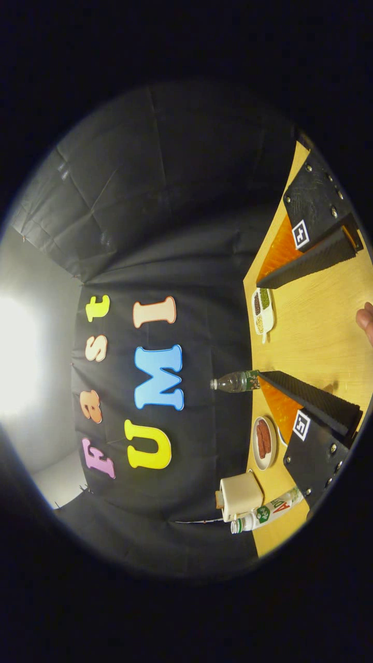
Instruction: Take the bottle from table, then pour the juice into the cup, finally place the bottle on the coaster
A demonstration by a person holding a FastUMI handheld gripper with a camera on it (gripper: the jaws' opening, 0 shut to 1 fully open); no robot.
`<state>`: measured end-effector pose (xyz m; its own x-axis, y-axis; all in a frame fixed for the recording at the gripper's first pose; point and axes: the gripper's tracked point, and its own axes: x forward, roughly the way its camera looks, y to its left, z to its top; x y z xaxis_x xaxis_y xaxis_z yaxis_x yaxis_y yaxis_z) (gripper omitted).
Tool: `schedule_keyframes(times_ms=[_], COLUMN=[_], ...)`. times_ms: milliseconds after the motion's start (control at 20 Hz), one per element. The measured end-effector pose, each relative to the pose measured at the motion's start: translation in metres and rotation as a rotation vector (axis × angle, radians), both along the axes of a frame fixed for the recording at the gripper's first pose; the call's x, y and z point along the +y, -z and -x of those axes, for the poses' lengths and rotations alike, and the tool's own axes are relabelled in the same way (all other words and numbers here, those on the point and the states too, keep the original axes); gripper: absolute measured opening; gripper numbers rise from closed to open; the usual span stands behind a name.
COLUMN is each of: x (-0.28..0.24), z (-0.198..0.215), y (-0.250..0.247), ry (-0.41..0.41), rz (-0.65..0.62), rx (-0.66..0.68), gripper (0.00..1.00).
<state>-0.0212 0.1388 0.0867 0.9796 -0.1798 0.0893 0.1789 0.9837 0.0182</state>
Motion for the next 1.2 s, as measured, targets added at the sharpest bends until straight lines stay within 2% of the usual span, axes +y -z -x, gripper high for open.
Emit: schedule_keyframes(times_ms=[100, 250, 400, 600, 750, 950, 1200], x=[0.028, 0.092, 0.142, 0.209, 0.248, 0.275, 0.31], z=[0.015, 0.027, 0.034, 0.042, 0.038, 0.022, -0.01], y=[-0.003, -0.012, -0.001, 0.008, 0.017, 0.032, 0.04], ry=[0.006, -0.099, -0.147, -0.264, -0.338, -0.347, -0.408], rz=[0.048, 0.022, -0.002, -0.007, -0.013, 0.051, 0.005], rx=[0.005, -0.03, -0.015, -0.03, -0.039, -0.012, -0.004], gripper=[0.97, 0.97, 0.97, 0.97, 0.97, 0.97, 0.97])
